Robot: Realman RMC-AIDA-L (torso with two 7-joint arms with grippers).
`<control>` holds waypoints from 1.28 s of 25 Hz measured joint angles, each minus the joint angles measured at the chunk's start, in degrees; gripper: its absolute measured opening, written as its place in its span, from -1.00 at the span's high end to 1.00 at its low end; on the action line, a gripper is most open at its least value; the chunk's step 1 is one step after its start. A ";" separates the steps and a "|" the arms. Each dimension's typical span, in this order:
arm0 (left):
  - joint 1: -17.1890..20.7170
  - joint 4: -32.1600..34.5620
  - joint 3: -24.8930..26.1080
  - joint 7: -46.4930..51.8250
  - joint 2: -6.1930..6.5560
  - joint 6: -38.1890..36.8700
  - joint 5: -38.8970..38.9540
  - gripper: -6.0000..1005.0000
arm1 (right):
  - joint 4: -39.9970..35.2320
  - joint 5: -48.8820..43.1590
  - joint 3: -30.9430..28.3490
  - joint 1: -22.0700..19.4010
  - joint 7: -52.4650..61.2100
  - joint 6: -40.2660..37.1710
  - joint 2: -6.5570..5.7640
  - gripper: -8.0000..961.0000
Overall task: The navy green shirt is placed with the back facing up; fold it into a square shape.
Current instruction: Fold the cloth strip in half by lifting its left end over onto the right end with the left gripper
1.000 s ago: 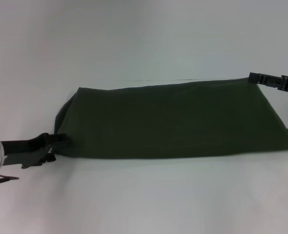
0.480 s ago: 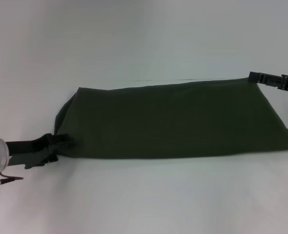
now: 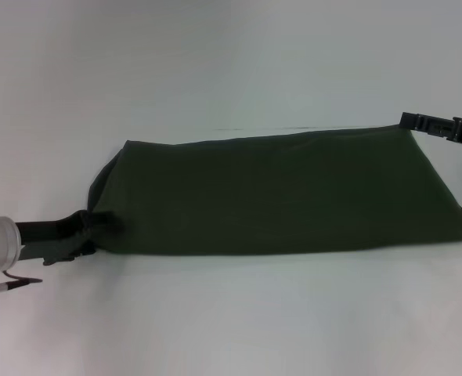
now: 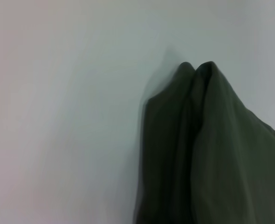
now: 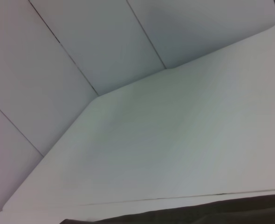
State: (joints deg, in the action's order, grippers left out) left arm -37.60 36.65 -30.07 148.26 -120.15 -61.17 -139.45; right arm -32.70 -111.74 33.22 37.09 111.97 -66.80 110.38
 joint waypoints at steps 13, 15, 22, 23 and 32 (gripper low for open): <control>-1.73 0.00 0.02 -1.20 -0.05 1.22 0.49 -0.56 | 0.00 0.04 0.00 0.00 0.00 -0.10 0.04 -0.90; -1.59 0.02 0.10 -1.21 -0.06 1.00 0.51 -0.55 | 0.00 0.04 0.00 -0.01 0.00 -0.11 0.05 -0.90; -0.47 0.30 0.45 -2.17 -0.08 0.46 1.67 -0.49 | 0.00 0.04 0.00 -0.08 0.00 0.03 0.09 -0.90; -0.41 0.24 0.42 -2.49 -0.08 0.40 1.84 -0.48 | 0.00 0.04 0.00 -0.09 0.00 0.03 0.09 -0.90; -0.50 0.12 0.03 -4.89 -0.08 0.65 1.55 -0.25 | 0.00 0.04 0.00 -0.02 0.00 0.07 0.06 -0.90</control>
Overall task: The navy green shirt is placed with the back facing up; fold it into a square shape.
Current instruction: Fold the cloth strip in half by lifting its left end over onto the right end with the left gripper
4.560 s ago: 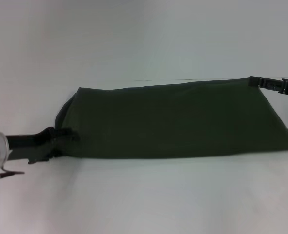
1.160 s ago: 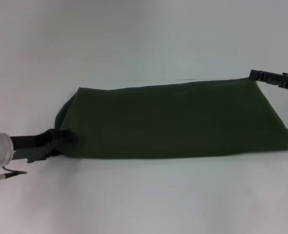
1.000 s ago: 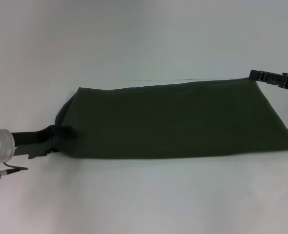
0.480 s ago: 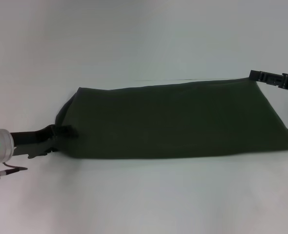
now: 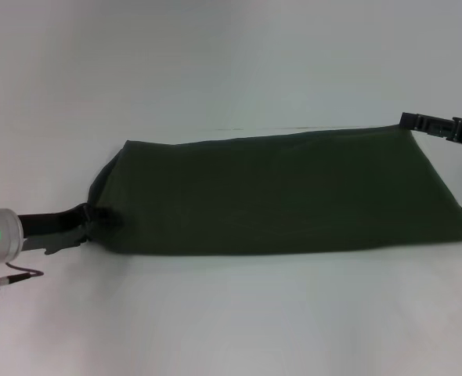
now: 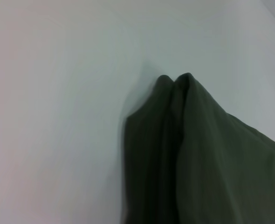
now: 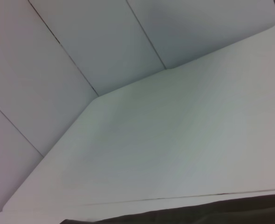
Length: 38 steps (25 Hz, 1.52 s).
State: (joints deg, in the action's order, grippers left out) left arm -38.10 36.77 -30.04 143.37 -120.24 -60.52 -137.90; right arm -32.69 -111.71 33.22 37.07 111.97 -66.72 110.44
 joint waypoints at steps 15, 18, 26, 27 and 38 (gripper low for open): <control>0.49 0.15 0.25 -1.44 0.00 0.23 -0.08 0.74 | 0.00 0.00 0.00 -0.02 0.00 0.02 -0.06 -0.90; 1.11 0.49 0.42 -1.50 0.00 -0.27 0.09 0.91 | 0.00 0.00 0.00 -0.04 0.00 0.04 -0.06 -0.90; 4.47 4.25 1.80 -1.57 -0.63 -3.02 0.72 0.92 | 0.00 0.03 -0.41 -0.06 0.00 0.48 0.31 -0.90; 4.95 4.89 1.95 -1.58 -0.67 -3.56 0.87 0.92 | 0.00 0.10 -0.61 -0.05 0.00 0.62 0.38 -0.90; 10.79 11.88 8.85 -2.48 0.78 -9.99 -0.06 0.91 | 0.51 2.19 -0.80 0.11 0.02 2.39 0.60 -0.90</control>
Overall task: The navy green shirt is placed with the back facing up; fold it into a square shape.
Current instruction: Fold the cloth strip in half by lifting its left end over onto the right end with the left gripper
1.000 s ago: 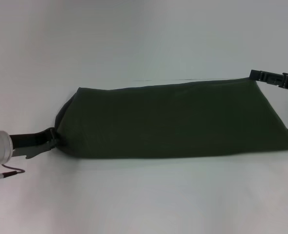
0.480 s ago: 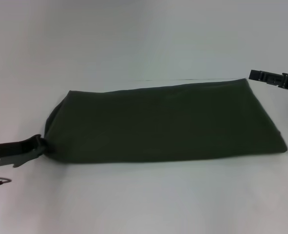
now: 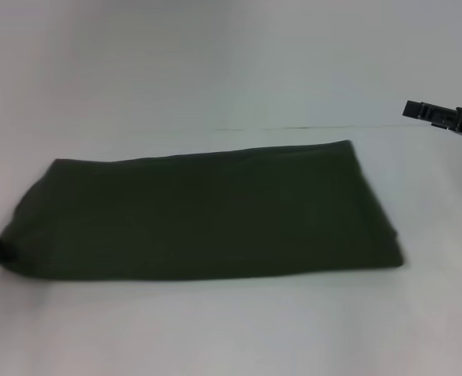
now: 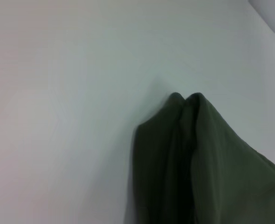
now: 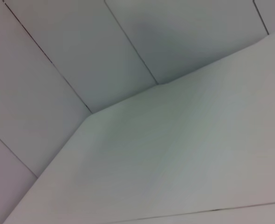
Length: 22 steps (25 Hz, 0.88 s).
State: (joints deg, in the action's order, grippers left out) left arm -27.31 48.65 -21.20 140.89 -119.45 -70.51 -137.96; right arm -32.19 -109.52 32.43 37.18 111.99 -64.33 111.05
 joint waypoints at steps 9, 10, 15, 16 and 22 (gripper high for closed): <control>1.66 4.12 9.27 -0.10 2.30 -2.17 -7.66 0.90 | 0.14 0.10 0.00 0.49 -0.02 1.47 0.15 -0.90; 1.66 4.55 10.18 -0.12 2.58 -2.47 -8.18 0.89 | 0.16 0.09 0.00 0.50 -0.02 1.52 0.15 -0.90; 1.52 5.68 11.20 -0.16 3.07 -4.47 -8.13 0.89 | 0.19 0.10 -0.04 0.18 -0.02 1.52 0.13 -0.90; 1.22 5.76 11.10 -0.17 3.07 -5.58 -7.14 0.89 | 0.17 0.10 -0.08 0.03 -0.02 1.53 0.13 -0.91; -1.76 5.94 6.17 -1.37 1.78 -12.85 4.05 0.88 | -0.07 0.10 -0.37 -1.16 -0.65 0.65 0.12 -0.90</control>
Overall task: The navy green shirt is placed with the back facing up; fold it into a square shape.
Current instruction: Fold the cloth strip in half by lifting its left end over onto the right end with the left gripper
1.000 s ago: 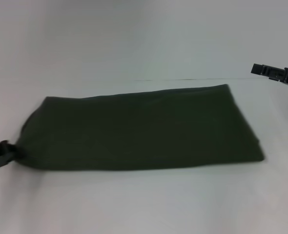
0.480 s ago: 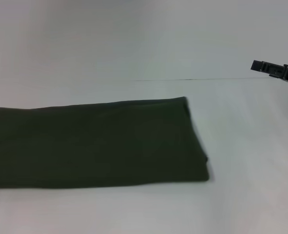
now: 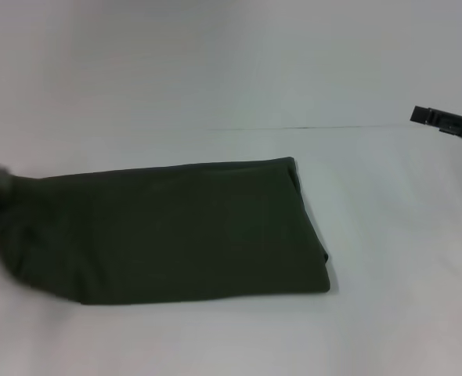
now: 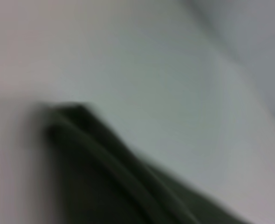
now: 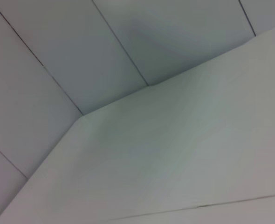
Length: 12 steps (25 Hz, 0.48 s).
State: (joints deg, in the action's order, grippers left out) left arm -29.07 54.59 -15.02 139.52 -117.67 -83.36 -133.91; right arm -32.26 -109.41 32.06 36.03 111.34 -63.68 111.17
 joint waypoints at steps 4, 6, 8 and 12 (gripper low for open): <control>-6.05 -0.49 -11.37 0.37 -3.33 -1.06 11.74 0.87 | -0.22 -0.01 -0.41 -1.49 -0.86 -2.06 -0.39 -0.90; -9.61 -1.54 -15.91 0.33 -5.14 1.47 13.36 0.87 | -0.27 -0.01 -1.33 -2.33 -1.66 -3.56 -0.76 -0.90; -14.05 -5.70 -21.82 -0.01 -6.43 6.69 14.44 0.86 | -0.30 -0.01 -2.25 -3.35 -2.53 -4.92 -1.27 -0.90; -21.00 -21.53 -32.71 -3.11 -6.80 18.94 22.00 0.86 | -0.36 -0.01 -3.48 -5.39 -3.93 -6.96 -2.45 -0.90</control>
State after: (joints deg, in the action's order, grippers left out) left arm -50.07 33.06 -47.74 136.41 -124.47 -64.42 -111.91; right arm -32.61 -109.42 28.58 30.64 107.41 -70.64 108.71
